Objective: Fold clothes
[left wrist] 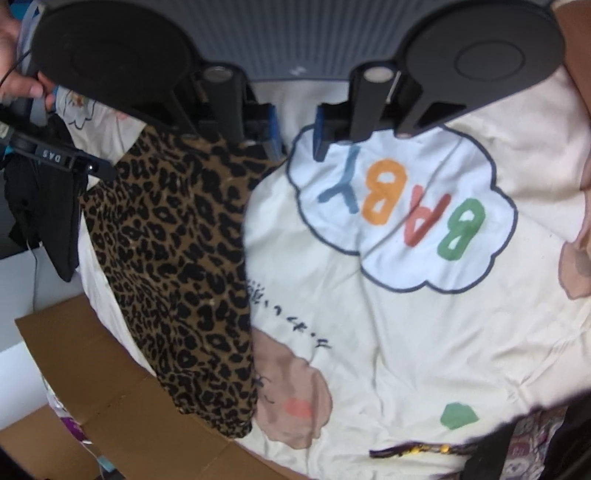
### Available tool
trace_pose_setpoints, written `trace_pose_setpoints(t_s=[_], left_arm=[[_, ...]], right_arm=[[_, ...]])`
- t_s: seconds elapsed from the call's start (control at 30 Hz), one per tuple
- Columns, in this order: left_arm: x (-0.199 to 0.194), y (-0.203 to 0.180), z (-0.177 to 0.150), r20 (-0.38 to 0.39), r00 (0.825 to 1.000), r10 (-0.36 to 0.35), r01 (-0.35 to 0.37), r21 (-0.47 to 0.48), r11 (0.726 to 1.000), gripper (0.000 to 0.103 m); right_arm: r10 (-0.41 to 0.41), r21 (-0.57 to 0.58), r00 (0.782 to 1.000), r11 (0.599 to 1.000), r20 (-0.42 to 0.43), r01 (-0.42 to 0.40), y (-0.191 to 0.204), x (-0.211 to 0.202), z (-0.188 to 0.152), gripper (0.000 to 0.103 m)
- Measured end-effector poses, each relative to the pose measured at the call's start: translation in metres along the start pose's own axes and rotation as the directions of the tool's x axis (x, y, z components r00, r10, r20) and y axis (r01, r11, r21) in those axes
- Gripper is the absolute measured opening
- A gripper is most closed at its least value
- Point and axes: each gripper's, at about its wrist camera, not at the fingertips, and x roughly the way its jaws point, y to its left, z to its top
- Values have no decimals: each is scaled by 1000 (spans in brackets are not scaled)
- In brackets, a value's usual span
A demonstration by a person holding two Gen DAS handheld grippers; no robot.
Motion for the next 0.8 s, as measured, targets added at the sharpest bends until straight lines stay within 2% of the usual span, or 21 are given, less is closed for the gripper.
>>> trace_pose_setpoints(t_s=[0.07, 0.33, 0.47, 0.67, 0.8], left_arm=[[2, -3, -2, -10, 1000, -14, 14, -15, 1000, 34], [16, -3, -15, -43, 995, -87, 79, -163, 983, 38], [23, -3, -16, -35, 992, -123, 112, -227, 967, 40], [31, -2, -18, -6, 974, -225, 209, -347, 914, 42], [40, -11, -19, -23, 972, -233, 211, -352, 912, 52]], right_arm=[[5, 1, 1000, 1000, 6, -5, 1, -2, 1, 44], [11, 5, 1000, 1000, 4, -11, 1, 0, -1, 44], [11, 9, 1000, 1000, -3, -11, -1, 3, -3, 44], [7, 17, 1000, 1000, -8, -7, -5, 6, -3, 44], [6, 37, 1000, 999, -8, -6, -7, 7, -5, 44]])
